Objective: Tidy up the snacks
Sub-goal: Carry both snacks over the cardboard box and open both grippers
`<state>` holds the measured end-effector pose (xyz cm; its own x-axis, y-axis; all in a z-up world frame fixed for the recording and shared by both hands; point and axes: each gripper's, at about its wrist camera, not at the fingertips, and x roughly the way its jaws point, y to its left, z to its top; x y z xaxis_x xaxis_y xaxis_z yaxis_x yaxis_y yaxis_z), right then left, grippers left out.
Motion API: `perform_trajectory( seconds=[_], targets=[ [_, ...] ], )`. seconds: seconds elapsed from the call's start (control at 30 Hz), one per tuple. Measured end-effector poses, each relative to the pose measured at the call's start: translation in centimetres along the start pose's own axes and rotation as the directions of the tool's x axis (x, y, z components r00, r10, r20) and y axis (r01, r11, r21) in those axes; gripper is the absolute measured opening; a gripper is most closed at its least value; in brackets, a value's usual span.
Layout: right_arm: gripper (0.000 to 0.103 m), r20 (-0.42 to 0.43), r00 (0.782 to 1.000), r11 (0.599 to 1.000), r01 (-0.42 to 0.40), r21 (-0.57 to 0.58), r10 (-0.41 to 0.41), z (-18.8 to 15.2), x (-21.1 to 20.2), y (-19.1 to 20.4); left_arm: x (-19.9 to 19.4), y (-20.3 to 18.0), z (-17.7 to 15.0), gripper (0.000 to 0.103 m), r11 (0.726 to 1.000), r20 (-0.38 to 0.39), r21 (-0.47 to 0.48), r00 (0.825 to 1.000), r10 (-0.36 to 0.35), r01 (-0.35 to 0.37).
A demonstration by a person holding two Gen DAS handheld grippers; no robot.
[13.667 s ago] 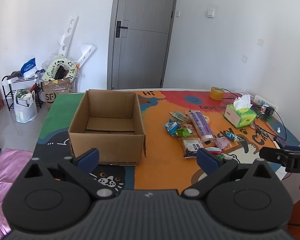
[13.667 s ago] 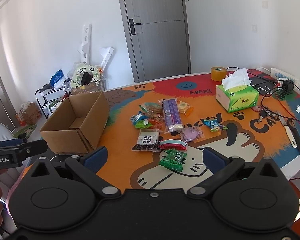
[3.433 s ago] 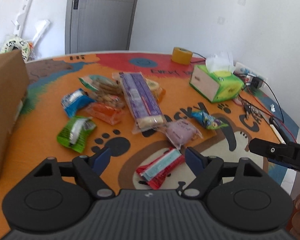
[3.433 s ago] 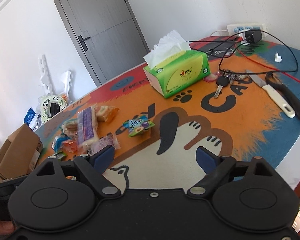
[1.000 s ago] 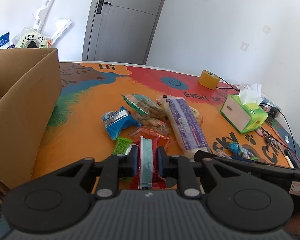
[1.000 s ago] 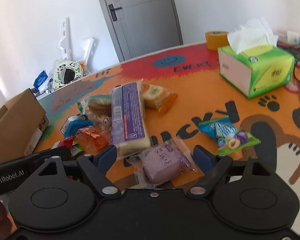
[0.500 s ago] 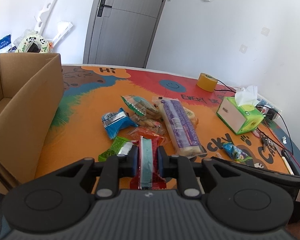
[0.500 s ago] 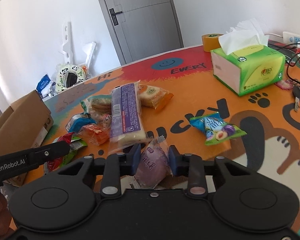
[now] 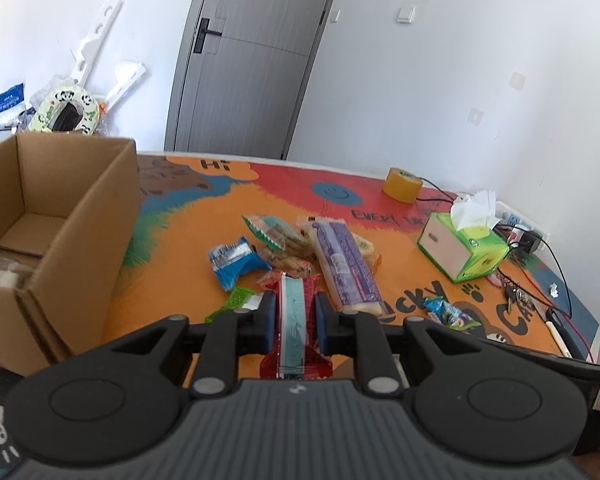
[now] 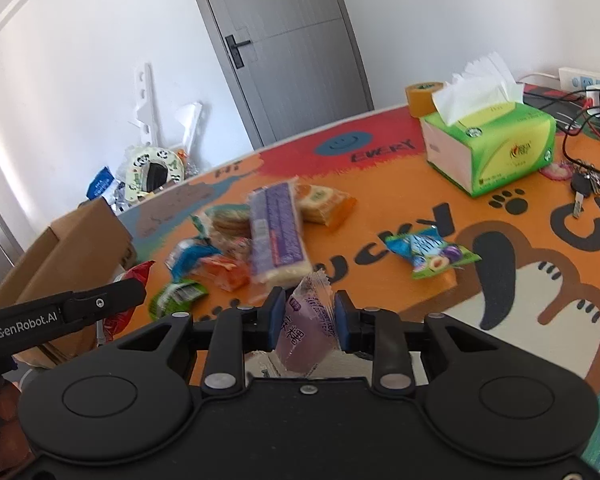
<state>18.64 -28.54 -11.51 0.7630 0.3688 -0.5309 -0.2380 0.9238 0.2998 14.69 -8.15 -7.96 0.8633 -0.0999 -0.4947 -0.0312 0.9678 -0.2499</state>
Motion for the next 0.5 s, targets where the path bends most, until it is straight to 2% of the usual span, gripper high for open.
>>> perform_trajectory(
  seconds=[0.5],
  targets=[
    [0.028,0.063,0.99,0.991,-0.122,-0.047,0.125,1.6,-0.9,6.4,-5.5,3.5,2.5,0.019,0.999,0.107,-0.021,0.993,0.052,-0.05]
  ],
)
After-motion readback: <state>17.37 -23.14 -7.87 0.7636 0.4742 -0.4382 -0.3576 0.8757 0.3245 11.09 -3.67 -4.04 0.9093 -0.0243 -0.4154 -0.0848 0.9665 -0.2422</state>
